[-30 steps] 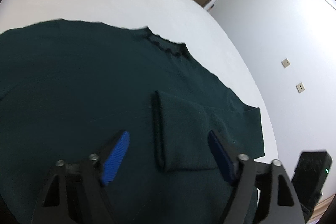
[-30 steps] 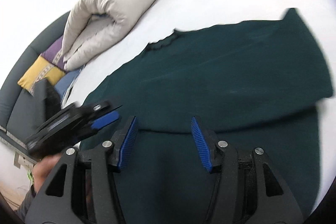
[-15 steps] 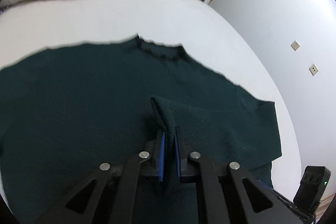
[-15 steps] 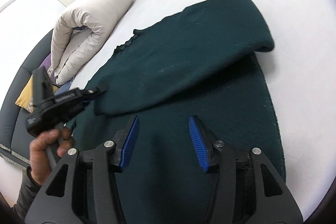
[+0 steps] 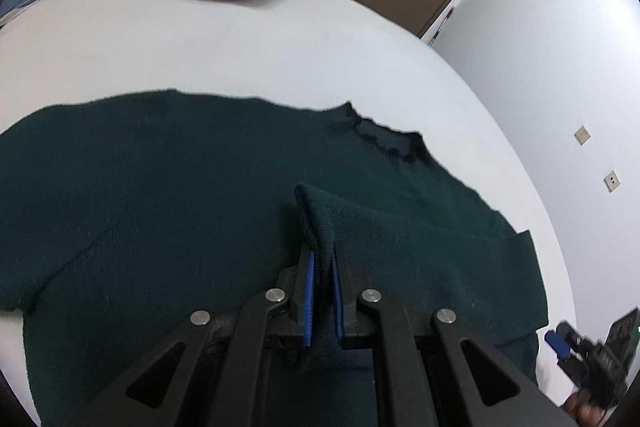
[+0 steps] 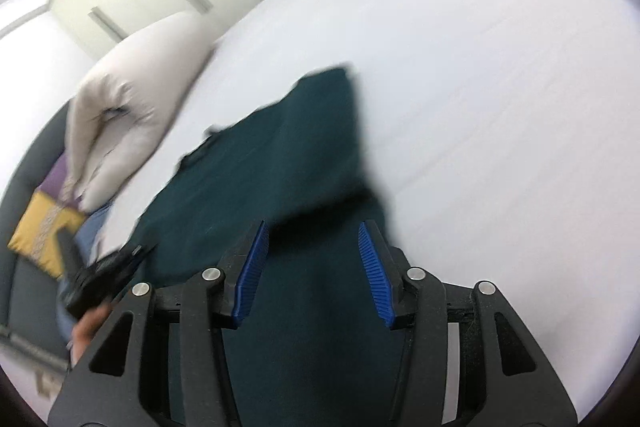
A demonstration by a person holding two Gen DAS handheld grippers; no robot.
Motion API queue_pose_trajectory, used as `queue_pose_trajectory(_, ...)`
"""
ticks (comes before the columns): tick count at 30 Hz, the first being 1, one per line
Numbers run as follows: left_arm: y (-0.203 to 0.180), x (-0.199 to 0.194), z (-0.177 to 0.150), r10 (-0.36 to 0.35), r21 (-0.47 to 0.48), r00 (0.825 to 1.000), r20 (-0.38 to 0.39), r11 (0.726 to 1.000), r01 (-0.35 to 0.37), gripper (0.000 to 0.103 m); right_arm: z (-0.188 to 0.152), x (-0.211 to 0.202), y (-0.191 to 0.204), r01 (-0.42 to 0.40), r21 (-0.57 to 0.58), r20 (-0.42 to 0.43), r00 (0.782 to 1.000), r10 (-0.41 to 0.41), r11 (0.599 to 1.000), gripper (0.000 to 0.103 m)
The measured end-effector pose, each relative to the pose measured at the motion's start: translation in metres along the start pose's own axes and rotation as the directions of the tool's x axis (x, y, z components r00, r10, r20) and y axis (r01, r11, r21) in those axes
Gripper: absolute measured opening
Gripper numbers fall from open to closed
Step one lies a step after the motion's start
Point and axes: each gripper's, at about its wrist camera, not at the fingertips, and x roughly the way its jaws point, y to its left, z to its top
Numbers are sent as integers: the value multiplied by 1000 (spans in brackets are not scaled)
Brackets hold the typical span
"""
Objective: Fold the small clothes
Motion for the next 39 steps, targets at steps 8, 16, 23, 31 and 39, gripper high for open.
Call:
queue_pose_trajectory(8,-4,-7,5,20,21,999,46,1000,-21,9,36,27,7,23,-45,-47,999,-25,999,46)
queue_pose_trajectory(16,8,-22,-13,16,-10,998,64,1000,-15,9,24,50,3,148,-129,-89,983,-160,981,25)
queue_pose_trajectory(23,14,-11,-12,20,-18,1000,20,1000,-19,9,38,47,12,113,-120,-105,986,-126,986,27)
queue_pose_trajectory(31,21,-10,-14,-4,-43,1000,21,999,5,9,93,77,19,91,-63,-85,992,-96,994,30)
queue_pose_trajectory(39,24,-3,-17,-8,-35,1000,24,999,9,12,108,135,32,188,-176,-101,973,-208,966,17)
